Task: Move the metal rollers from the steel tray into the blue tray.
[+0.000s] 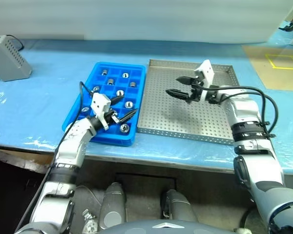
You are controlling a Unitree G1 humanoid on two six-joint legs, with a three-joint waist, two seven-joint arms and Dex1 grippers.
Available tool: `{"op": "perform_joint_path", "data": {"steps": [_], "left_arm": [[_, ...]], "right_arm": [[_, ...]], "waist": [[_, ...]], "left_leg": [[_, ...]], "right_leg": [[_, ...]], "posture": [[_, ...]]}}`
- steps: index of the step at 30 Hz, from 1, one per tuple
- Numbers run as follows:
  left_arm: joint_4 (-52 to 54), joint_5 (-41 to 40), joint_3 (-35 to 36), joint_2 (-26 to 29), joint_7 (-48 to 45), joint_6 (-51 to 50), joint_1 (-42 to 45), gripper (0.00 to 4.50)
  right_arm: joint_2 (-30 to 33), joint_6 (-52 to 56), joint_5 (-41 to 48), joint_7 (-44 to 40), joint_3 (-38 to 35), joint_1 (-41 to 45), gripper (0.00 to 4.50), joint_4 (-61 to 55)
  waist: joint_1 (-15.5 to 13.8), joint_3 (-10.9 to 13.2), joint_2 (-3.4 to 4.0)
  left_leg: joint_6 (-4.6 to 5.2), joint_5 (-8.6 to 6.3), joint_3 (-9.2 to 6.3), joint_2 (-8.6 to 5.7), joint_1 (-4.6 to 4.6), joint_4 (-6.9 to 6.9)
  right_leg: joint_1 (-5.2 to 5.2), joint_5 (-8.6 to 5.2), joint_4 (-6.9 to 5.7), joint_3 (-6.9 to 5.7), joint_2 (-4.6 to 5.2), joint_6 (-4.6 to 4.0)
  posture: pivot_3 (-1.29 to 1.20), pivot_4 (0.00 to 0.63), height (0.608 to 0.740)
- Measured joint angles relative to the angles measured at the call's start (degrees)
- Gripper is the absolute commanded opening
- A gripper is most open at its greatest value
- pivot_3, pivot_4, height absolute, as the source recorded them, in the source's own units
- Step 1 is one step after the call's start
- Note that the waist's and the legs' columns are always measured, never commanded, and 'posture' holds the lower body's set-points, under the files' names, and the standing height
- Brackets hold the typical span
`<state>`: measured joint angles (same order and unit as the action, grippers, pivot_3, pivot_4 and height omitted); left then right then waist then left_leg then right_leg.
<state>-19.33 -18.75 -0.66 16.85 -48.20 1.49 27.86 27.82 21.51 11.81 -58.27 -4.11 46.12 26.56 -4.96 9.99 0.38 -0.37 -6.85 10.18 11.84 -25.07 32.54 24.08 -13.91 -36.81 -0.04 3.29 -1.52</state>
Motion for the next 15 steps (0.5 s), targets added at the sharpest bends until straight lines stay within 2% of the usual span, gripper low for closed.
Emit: {"op": "perform_joint_path", "data": {"steps": [3, 7, 10, 15], "left_arm": [[-9.1, 1.5, -0.3, -2.7, -1.9, 4.9, 6.7, 4.47], [-15.3, 2.7, -1.3, -6.5, -2.9, 7.6, 11.1, 4.47], [-14.7, 3.1, -2.5, -8.4, -3.0, 6.9, 11.7, 4.47], [-8.3, 3.1, -3.5, -8.4, -3.0, 3.0, 11.7, 4.47]], "right_arm": [[1.2, 0.5, 0.1, 2.4, -0.6, -3.8, 4.49, -4.5], [1.5, 2.6, 1.8, 4.5, -1.7, -7.1, 4.49, -9.6], [2.4, 3.6, 2.9, 5.0, -2.2, -8.5, 4.49, -11.6], [3.1, 4.7, 4.6, 5.7, -2.5, -8.5, 4.49, -11.8]], "waist": [[1.2, 0.0, 0.01], [2.4, 0.0, 0.01], [3.2, 0.0, 0.01], [4.1, 0.0, 0.01]], "left_leg": [[0.1, -0.05, 0.01, -0.01, 0.03, 0.02], [0.26, -0.14, 0.02, 0.0, 0.04, 0.19], [0.33, -0.18, 0.06, 0.01, 0.04, 0.25], [0.34, -0.18, 0.06, 0.02, 0.08, 0.24]], "right_leg": [[-0.04, 0.0, -0.01, 0.0, 0.01, -0.02], [-0.14, 0.0, -0.01, 0.0, 0.03, -0.02], [-0.14, 0.0, -0.01, 0.05, 0.03, -0.03], [-0.17, 0.0, -0.01, 0.04, 0.03, -0.05]], "posture": [[-0.28, 0.15, 0.74], [-0.31, 0.15, 0.74], [-0.32, 0.15, 0.74], [-0.31, 0.15, 0.74]]}}
